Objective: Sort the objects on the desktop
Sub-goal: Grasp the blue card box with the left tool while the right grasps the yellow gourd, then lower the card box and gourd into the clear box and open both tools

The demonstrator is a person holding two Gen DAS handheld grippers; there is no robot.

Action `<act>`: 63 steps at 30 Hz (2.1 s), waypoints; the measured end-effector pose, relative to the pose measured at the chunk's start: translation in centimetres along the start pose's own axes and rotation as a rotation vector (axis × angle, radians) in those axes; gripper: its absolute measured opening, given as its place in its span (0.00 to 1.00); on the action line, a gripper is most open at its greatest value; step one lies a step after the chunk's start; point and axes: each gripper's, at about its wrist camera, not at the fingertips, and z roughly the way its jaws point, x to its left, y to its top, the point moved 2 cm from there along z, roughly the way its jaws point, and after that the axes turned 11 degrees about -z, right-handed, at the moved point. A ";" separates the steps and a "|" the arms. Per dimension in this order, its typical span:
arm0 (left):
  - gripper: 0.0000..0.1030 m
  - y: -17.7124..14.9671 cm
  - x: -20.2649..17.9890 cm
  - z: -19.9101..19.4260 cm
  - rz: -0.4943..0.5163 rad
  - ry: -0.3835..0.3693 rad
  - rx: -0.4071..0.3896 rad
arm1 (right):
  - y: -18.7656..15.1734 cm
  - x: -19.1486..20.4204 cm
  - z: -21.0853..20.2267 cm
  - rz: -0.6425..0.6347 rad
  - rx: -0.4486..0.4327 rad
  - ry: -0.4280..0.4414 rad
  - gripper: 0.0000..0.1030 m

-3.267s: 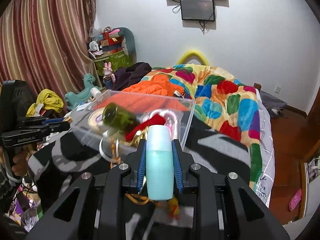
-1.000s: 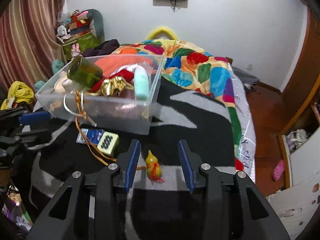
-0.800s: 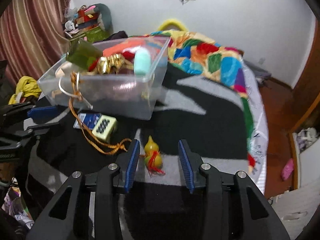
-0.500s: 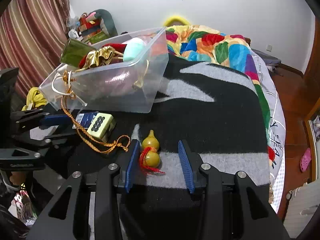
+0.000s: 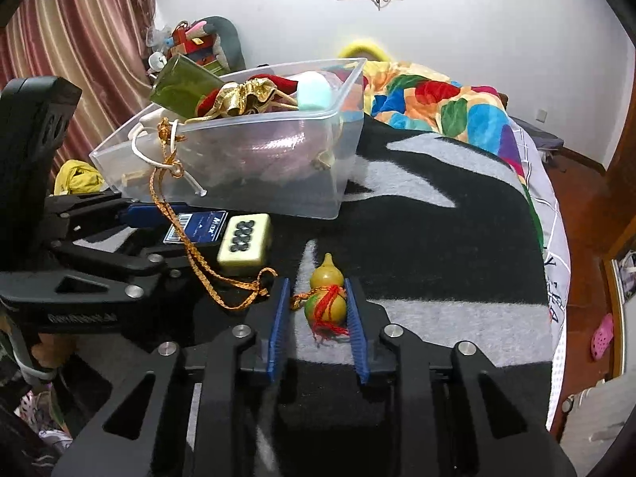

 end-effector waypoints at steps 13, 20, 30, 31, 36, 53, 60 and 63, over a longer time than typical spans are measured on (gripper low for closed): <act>0.51 -1.9 2.7 -2.3 -0.103 0.017 -0.050 | 0.2 0.8 -1.9 0.032 -0.028 0.037 0.17; 0.51 -3.6 5.6 -5.8 -0.170 0.045 -0.094 | 1.5 1.2 -3.3 0.032 -0.077 0.040 0.17; 0.51 -1.4 5.8 -9.1 -0.222 0.003 -0.194 | 4.9 2.6 -4.9 -0.015 -0.151 0.054 0.17; 0.51 -0.9 6.0 -9.8 -0.226 -0.003 -0.217 | 5.5 2.6 -5.1 -0.015 -0.166 0.056 0.17; 0.51 0.9 7.1 -12.1 -0.253 0.005 -0.302 | 7.5 2.7 -5.4 -0.028 -0.211 0.045 0.17; 0.51 2.9 12.2 -9.5 -0.348 0.081 -0.306 | 9.8 1.1 -2.4 0.022 -0.222 -0.004 0.17; 0.51 3.2 12.6 -7.5 -0.354 0.086 -0.286 | 9.7 1.3 -1.4 0.070 -0.210 0.018 0.17; 0.51 3.3 12.1 -7.1 -0.329 0.106 -0.294 | 9.7 1.4 -1.3 0.087 -0.214 0.030 0.17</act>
